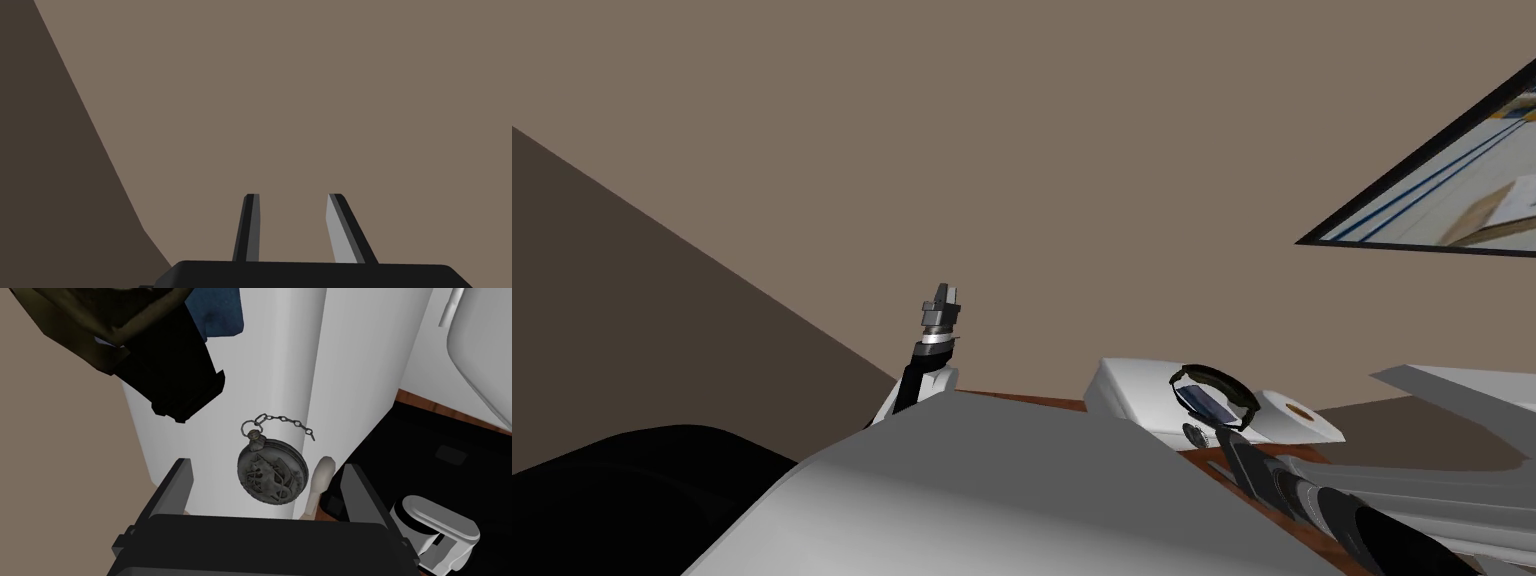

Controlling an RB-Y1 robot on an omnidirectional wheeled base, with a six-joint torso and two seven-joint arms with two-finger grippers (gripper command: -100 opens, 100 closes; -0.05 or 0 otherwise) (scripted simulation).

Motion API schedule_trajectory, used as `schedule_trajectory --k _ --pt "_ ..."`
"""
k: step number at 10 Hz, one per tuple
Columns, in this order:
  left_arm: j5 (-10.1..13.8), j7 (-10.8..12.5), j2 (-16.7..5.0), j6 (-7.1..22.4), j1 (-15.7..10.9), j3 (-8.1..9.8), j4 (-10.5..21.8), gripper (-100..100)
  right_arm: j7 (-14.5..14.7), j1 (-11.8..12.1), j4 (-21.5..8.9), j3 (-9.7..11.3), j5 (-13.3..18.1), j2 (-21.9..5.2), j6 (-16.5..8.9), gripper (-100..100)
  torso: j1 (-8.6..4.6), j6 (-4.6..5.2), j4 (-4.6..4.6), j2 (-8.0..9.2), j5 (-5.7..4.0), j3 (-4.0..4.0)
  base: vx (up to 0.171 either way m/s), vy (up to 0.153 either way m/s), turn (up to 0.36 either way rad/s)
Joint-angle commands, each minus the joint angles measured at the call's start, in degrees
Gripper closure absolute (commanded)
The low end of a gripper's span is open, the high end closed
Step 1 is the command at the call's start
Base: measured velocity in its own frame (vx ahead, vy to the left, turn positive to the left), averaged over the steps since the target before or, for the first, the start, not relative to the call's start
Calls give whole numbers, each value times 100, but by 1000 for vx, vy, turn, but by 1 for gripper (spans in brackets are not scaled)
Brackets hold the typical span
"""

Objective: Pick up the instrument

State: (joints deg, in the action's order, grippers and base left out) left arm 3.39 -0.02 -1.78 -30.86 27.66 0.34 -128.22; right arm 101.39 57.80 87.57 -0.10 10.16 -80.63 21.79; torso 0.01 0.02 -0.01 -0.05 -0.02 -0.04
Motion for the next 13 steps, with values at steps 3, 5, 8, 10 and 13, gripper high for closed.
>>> schedule_trajectory --k 3,5,8,10,13 --pt "0 0 0 0 1 0 0 0 40 -122 -9 134 99 215 -107 -100 -10 1 -2 -6 -2 -4 33 -23 69" --pt "0 0 0 0 0 0 0 0 45 -122 -15 147 105 226 -115 100 1 -2 3 4 3 3 0 0 0" --pt "0 0 0 0 0 0 0 0 43 -127 -13 142 103 226 -114 100 3 0 2 7 2 4 0 0 0" --pt "0 0 0 0 0 0 0 0 9 -11 31 20 16 32 -46 100 3 1 2 7 2 4 -17 7 -64" --pt "0 0 0 0 0 0 0 0 13 -16 29 23 14 15 -43 0 11 5 4 19 3 11 -20 15 -53"
